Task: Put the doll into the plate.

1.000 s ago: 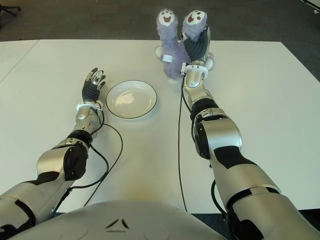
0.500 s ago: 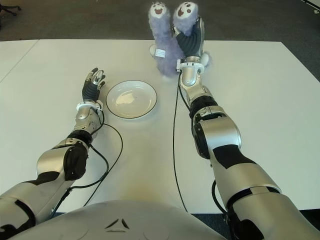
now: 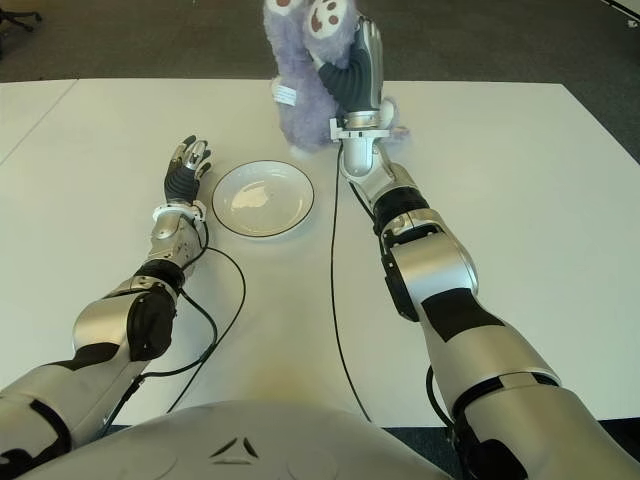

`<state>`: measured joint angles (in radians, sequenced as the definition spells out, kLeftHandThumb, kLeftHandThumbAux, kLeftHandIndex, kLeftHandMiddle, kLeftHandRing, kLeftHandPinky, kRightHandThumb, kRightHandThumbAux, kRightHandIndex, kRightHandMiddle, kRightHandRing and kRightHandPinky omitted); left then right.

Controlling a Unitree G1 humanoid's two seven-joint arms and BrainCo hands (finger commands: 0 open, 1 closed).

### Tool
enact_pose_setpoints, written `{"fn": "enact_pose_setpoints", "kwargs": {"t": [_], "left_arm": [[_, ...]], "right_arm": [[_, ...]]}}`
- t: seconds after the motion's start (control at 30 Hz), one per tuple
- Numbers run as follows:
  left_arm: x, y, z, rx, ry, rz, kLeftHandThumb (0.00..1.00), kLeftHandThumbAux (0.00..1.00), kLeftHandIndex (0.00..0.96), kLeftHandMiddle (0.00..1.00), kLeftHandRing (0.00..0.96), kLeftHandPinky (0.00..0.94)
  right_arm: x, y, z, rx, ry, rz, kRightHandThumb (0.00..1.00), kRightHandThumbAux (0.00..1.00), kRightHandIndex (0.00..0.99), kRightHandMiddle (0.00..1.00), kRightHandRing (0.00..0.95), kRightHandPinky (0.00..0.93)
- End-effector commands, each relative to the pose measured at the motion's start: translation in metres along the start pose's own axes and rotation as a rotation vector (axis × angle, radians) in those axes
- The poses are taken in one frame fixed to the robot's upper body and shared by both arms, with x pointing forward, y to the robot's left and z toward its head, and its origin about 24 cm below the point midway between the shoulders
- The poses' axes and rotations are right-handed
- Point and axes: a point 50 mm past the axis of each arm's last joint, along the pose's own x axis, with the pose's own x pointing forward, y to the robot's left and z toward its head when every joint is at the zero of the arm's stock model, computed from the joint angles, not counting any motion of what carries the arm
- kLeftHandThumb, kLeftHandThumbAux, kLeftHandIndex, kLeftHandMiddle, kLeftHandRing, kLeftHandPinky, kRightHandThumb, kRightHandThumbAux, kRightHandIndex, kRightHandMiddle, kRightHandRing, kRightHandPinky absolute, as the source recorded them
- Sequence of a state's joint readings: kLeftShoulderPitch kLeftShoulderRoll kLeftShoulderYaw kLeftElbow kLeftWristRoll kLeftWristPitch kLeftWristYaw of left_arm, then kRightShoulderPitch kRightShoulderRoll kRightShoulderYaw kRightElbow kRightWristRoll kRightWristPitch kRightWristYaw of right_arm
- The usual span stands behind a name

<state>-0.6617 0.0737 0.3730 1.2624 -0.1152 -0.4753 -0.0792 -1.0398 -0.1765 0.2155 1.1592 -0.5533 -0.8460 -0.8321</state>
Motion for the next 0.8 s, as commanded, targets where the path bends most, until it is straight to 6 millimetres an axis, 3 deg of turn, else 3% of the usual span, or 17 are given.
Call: {"fn": "enact_pose_setpoints", "kwargs": {"t": [0.03,0.3,0.8], "left_arm": [[-0.041,0.01,-0.075,-0.011,0.369,0.065,0.0,0.537,0.135,0.184,0.145,0.08],[-0.041,0.01,-0.075,-0.02,0.371,0.071,0.0,0.536,0.139,0.191,0.144,0.052],[-0.042,0.01,-0.075,-0.027,0.364,0.069,0.0,0.535,0.14,0.182,0.143,0.095]], "right_arm": [[0.009,0.008,0.019,0.011,-0.141,-0.005,0.68,0.728,0.434,0.862,0.869,0.849],[0.008,0.018,0.032,0.008,-0.23,-0.002,0.679,0.729,0.434,0.865,0.869,0.849],[0.014,0.025,0.049,0.021,-0.339,-0.001,0.68,0.729,0.434,0.865,0.871,0.857]]}}
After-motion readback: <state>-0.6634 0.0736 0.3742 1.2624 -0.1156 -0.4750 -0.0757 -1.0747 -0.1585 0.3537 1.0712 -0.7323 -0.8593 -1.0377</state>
